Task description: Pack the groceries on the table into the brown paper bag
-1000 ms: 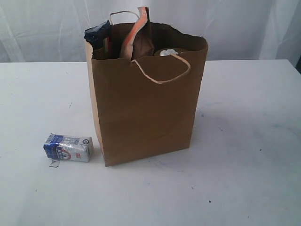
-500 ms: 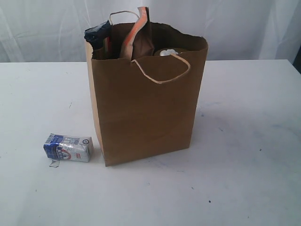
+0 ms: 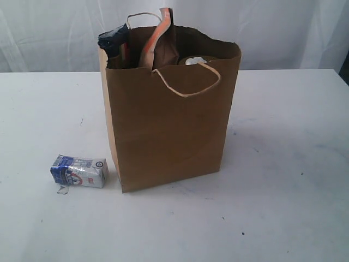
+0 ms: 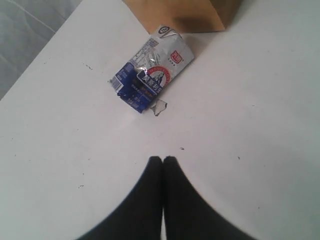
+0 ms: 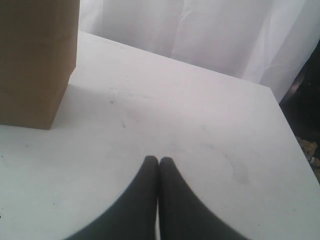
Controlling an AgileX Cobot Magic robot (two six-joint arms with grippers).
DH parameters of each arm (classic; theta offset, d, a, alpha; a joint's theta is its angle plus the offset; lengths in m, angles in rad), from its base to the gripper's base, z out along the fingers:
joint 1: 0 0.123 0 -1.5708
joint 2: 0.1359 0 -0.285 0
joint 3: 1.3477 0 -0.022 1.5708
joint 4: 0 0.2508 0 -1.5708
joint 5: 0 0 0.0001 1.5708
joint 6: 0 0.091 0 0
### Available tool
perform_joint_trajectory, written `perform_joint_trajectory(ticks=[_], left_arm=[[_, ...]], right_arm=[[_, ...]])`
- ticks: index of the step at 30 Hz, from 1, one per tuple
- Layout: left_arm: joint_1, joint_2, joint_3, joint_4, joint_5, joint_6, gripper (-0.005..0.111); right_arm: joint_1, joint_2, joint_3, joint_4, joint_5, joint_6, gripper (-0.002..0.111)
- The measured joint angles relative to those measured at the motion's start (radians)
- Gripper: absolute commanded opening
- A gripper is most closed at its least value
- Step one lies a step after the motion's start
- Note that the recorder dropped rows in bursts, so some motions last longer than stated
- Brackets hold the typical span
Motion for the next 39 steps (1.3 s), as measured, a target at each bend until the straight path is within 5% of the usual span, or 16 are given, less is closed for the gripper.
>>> perform_joint_trajectory(ticks=[8, 25, 39], left_arm=[[0.0, 0.0, 0.0, -0.005, -0.039, -0.014, 0.0], [0.0, 0.0, 0.0, -0.159, -0.578, -0.559, 0.0], [0.0, 0.0, 0.0, -0.165, -0.569, -0.899, 0.0]], right_arm=[[0.0, 0.0, 0.0, 0.0, 0.002, 0.0, 0.0], [0.0, 0.0, 0.0, 0.002, 0.005, 0.0, 0.0], [0.0, 0.0, 0.0, 0.002, 0.005, 0.0, 0.0]])
